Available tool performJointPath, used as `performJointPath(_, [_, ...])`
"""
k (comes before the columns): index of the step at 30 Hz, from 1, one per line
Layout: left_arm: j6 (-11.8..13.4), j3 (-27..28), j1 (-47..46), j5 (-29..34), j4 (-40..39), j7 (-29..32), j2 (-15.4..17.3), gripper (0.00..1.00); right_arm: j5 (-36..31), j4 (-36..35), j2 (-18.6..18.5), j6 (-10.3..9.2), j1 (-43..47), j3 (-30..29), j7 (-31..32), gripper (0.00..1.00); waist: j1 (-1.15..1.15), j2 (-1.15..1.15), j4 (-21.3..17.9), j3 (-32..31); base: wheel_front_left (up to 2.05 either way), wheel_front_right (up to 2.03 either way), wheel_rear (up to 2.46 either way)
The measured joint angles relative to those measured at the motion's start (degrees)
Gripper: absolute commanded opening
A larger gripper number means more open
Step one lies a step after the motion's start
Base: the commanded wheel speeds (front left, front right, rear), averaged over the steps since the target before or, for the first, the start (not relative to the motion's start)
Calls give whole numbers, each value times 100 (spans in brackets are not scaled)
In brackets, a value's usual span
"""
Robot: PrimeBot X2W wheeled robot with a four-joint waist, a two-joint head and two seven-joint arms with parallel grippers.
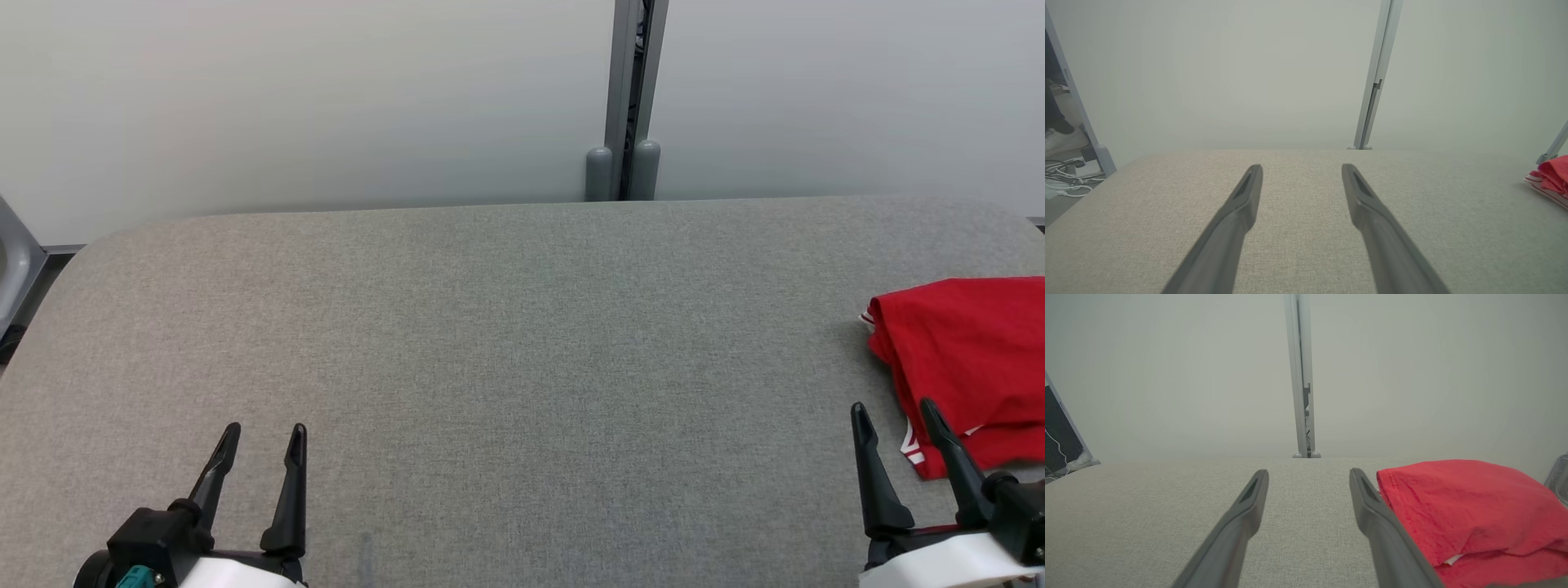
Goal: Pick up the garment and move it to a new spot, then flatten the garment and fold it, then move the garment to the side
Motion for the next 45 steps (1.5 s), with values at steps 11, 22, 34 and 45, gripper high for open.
performJointPath(11, [3,-16,-2,-18,2,-2,0,100,9,-1,11,0,21,1,0,100,0,0,14,25,0,0,0])
performJointPath(22, [9,-120,98,-78,165,7,-155,0,103,179,96,0,105,-3,41,0,0,0,23,36,0,0,0])
performJointPath(34, [-207,-123,115,-1082,156,4,-358,0,1559,420,-77,0,66,-404,636,0,0,0,14,38,0,0,0])
performJointPath(45, [-427,-122,111,-1889,149,-1,-541,0,2688,627,-185,-1,-75,-771,1135,0,0,0,5,39,0,0,0])
